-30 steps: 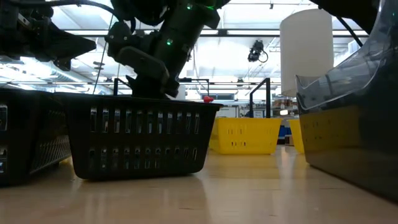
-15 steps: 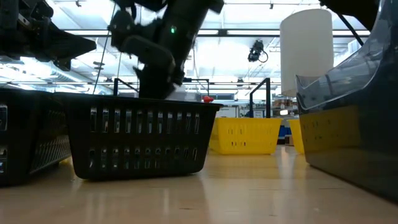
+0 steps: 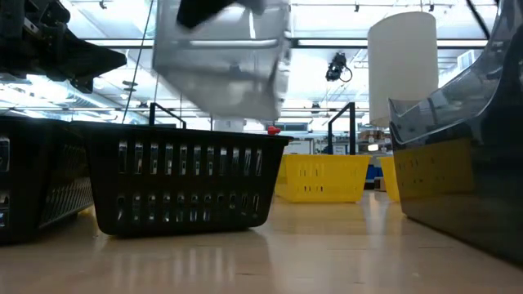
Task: Stack baskets on shelf by color
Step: Stack the top black bin on the bottom black bins
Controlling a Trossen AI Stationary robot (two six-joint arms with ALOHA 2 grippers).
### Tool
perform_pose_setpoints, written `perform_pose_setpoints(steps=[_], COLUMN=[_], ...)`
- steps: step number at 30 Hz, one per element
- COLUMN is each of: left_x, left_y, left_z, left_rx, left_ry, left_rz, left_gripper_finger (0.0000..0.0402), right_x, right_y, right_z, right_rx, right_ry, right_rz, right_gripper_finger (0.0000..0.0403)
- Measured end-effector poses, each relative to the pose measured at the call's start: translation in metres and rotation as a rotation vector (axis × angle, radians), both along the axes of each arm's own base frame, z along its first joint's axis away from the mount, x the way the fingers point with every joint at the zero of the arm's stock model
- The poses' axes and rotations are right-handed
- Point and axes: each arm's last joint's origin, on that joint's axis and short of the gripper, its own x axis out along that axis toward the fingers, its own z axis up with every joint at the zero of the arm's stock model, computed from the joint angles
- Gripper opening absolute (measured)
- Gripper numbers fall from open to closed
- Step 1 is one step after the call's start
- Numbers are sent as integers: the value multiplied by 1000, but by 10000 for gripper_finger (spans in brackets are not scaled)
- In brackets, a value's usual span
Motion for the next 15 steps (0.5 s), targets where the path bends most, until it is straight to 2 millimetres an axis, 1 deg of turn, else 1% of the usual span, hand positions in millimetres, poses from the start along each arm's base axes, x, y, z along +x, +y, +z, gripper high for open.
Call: perform_pose_setpoints(steps=[2, 7, 10, 15], left_x=[0, 0, 0, 0], left_y=[0, 0, 0, 0], left_z=[0, 0, 0, 0], left_rx=[0, 1, 1, 1], left_ry=[0, 2, 2, 2], left_rz=[0, 0, 0, 0], left_gripper_finger=[34, 28, 31, 38], right_x=[-10, -40, -60, -92], right_y=[18, 68, 94, 130], right_z=[9, 21, 25, 23], right_rx=[31, 125, 168, 219], right_ry=[-25, -63, -74, -56], right_rz=[4, -35, -76, -157], right_gripper_finger=[5, 5, 5, 5])
